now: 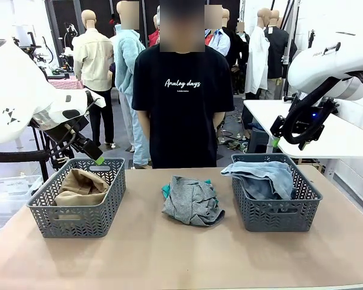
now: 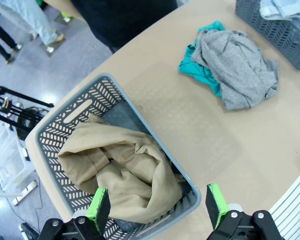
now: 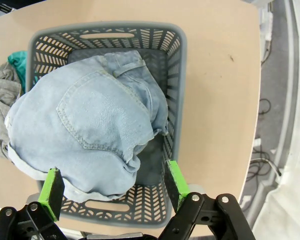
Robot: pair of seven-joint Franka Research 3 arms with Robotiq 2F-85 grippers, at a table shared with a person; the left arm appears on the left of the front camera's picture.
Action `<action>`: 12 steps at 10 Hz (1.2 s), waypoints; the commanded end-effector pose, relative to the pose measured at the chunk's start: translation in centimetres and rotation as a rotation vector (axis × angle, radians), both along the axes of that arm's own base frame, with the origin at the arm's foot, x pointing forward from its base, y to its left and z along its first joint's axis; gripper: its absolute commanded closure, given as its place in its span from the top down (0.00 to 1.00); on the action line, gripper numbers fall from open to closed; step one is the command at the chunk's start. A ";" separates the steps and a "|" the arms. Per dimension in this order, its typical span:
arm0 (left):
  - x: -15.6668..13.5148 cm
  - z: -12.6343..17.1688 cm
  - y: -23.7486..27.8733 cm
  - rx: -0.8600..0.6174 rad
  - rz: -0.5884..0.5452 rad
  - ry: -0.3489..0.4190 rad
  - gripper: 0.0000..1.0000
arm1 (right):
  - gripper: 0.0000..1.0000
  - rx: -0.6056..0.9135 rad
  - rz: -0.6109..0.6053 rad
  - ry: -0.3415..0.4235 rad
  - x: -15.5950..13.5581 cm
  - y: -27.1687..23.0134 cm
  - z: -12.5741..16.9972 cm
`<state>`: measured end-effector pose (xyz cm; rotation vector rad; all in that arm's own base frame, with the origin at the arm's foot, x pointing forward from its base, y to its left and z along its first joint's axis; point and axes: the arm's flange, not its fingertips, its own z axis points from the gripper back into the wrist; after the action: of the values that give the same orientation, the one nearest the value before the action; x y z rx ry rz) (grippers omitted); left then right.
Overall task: Sort the tops and bottoms.
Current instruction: Sort the clothes according to human instructions, then lift clothes from the center of the table with your left hand.
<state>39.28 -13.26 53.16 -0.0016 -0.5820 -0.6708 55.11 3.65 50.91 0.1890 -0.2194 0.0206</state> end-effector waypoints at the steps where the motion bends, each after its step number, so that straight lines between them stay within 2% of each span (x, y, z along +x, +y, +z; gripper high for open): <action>1: -0.1 -0.2 0.2 0.011 -0.015 -0.001 1.00 | 1.00 -0.020 -0.021 0.003 0.0 0.3 0.1; 12: -0.1 -0.2 0.2 0.011 -0.015 -0.001 1.00 | 1.00 -0.020 -0.021 0.003 0.0 0.3 0.1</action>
<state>39.28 -13.26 53.16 -0.0016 -0.5820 -0.6708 55.11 3.65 50.91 0.1890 -0.2194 0.0205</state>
